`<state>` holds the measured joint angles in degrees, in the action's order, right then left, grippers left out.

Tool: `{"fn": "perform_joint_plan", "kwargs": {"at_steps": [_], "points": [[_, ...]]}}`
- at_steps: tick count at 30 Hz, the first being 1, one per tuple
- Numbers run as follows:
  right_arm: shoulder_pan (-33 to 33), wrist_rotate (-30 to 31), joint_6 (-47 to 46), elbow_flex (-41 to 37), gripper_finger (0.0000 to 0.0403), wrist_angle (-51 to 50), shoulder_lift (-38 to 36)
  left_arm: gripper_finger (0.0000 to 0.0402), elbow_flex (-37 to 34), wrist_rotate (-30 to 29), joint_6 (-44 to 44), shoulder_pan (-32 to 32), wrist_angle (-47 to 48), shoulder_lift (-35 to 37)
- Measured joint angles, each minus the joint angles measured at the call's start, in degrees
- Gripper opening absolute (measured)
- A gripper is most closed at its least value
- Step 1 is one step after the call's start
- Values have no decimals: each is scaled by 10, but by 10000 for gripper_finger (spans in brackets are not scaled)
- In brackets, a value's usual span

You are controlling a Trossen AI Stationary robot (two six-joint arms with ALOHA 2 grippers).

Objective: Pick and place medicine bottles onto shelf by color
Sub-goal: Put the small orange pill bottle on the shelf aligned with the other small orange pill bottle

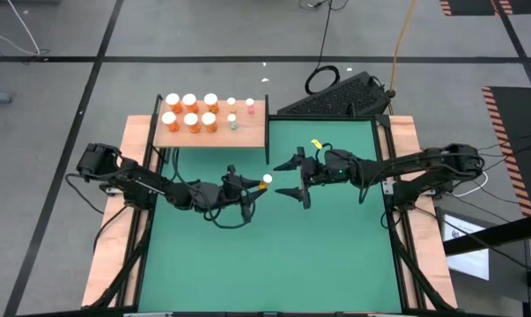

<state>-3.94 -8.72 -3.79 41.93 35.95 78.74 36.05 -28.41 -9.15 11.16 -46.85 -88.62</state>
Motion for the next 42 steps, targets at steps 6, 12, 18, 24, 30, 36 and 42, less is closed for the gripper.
{"fn": "perform_joint_plan", "kwargs": {"at_steps": [6, 12, 18, 24, 30, 36, 42], "points": [[0, 29, -5, 0, 329, 41, 19, 120, 0, 3, 1, 0, 0, 0], [8, 27, -9, 0, 329, 119, 64, 120, 0, 4, 4, 1, 0, 0], [17, 27, 16, 0, 312, 186, 93, 120, 0, 15, 5, 6, 0, 0], [18, -7, 18, 0, 272, 195, 92, 120, 0, 21, 12, 14, -5, 0], [18, -21, 15, 0, 224, 196, 92, 120, 0, 30, 32, 17, -16, 0], [19, -23, 14, 0, 191, 194, 92, 120, 0, 31, 44, 17, -15, 0], [19, -22, -11, 0, 181, 180, 92, 120, 0, 31, 50, 17, -4, 0]]}}
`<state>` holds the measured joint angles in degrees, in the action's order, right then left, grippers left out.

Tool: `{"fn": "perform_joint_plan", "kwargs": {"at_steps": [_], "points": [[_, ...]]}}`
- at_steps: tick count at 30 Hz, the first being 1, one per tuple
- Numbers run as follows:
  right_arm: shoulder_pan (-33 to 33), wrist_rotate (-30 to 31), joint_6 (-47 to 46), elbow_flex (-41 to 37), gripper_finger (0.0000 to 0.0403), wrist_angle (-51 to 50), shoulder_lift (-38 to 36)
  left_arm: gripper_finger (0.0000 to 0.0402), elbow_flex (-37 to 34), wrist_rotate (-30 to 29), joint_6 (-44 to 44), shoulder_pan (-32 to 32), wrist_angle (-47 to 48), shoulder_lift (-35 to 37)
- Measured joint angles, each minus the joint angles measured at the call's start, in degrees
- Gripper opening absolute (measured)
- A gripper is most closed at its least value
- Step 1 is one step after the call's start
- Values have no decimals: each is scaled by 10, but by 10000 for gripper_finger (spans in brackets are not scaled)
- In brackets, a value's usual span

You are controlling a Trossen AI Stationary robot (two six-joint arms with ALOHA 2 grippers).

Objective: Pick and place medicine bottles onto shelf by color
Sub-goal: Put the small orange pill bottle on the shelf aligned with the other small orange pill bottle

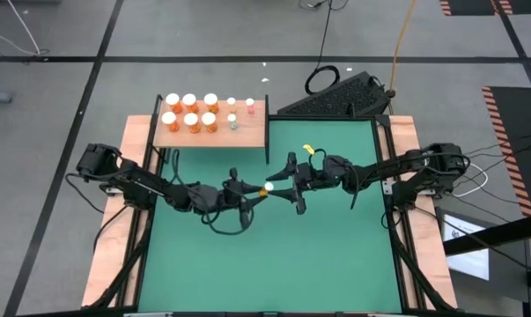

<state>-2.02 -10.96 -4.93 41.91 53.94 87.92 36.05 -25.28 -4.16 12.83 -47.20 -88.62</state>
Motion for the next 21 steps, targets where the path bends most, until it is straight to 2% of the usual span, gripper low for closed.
{"fn": "perform_joint_plan", "kwargs": {"at_steps": [6, 13, 16, 21], "points": [[0, 2, -13, 0, 189, -18, 0, 120, 0, 0, 0, -1, 21, 0], [14, 15, 8, 72, 196, -205, 0, 120, 0, 0, 5, -1, 41, 0], [28, 47, 25, 79, 198, -215, 0, 120, 0, 0, 4, -1, 59, 0], [34, 52, 27, 79, 199, -212, 0, 120, 0, 0, -5, 0, 77, 0]]}}
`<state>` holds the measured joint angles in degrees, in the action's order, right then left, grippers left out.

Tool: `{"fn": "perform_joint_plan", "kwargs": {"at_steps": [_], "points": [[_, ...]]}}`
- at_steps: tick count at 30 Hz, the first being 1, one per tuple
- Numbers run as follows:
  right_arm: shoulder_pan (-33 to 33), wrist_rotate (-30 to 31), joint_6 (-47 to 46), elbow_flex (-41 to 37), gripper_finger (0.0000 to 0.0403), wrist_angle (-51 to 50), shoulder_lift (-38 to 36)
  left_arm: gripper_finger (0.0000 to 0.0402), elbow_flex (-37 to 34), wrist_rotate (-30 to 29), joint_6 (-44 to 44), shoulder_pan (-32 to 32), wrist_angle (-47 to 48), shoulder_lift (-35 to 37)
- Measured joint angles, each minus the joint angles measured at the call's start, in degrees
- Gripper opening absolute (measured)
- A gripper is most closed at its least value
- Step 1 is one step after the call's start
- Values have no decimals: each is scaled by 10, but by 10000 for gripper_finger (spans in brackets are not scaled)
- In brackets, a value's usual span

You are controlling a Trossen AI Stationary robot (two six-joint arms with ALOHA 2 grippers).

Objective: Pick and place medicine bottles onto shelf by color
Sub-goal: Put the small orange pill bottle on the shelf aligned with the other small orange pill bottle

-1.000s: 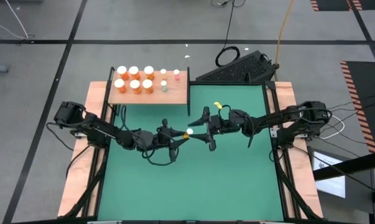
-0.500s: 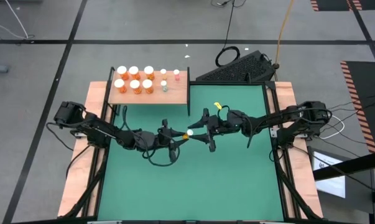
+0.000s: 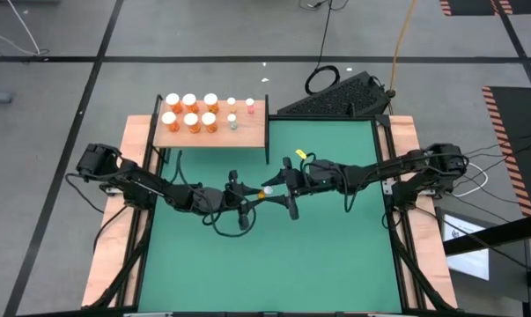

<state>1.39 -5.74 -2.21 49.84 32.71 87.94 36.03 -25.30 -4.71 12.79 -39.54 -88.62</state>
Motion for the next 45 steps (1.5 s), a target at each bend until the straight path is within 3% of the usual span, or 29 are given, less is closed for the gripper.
{"fn": "perform_joint_plan", "kwargs": {"at_steps": [8, 26, 32, 38, 42, 45], "points": [[0, -2, 3, 0, 195, -3, 0, 120, 0, 0, -1, 1, 0, 0], [-7, -2, 14, 0, 114, -29, -3, 120, 0, 0, 0, 1, 0, 0], [-9, -4, 17, 0, 117, -25, -3, 125, 0, -1, -41, 7, -2, 0], [-25, -15, 14, 0, 116, -31, -3, 214, 0, -40, -87, 41, 69, 38], [-47, -18, 1, 11, 116, -46, -3, 281, 0, -123, -153, 67, 233, 101], [-64, -20, 7, 48, 117, -97, -3, 303, 0, -140, -234, 79, 356, 135]]}}
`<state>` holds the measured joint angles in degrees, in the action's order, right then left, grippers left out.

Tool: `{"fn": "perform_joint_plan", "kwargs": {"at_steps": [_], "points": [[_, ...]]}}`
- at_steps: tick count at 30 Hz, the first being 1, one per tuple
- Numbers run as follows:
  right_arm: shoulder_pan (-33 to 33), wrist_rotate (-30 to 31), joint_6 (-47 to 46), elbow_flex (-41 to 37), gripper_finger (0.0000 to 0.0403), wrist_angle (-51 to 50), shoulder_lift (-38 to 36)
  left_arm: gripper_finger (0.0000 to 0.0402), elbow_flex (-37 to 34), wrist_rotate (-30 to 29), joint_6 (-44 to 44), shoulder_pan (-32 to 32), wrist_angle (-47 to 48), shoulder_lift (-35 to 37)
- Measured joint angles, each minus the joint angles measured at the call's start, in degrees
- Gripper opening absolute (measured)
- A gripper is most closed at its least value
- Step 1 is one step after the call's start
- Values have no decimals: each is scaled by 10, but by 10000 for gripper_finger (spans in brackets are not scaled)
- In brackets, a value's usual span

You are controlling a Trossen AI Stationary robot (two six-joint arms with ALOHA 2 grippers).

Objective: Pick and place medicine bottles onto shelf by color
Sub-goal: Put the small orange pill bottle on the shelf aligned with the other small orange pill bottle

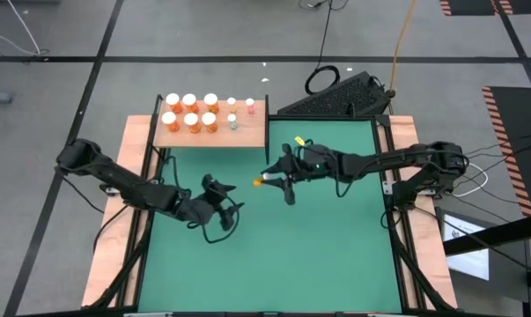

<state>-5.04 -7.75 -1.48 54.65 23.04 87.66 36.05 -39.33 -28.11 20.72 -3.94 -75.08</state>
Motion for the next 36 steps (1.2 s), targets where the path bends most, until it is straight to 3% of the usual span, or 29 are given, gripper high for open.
{"fn": "perform_joint_plan", "kwargs": {"at_steps": [4, 9, 15, 22, 26, 36], "points": [[-28, 2, 43, 82, 117, -105, 4, 303, -5, -2, -85, 13, 93, 6], [-76, 2, 95, 223, 118, -233, 45, 282, -51, -2, -159, 17, 73, -15], [-131, 2, 148, 468, 118, -456, 180, 260, -119, -2, -217, 17, -39, -42], [-168, 2, 191, 730, 118, -661, 344, 239, -130, -2, -206, 24, -76, -44], [-182, 2, 193, 787, 118, -705, 371, 233, -130, -2, -187, 39, -93, -44], [-208, 3, 183, 791, 118, -778, 369, 232, -130, -6, -165, 53, -110, -44]]}}
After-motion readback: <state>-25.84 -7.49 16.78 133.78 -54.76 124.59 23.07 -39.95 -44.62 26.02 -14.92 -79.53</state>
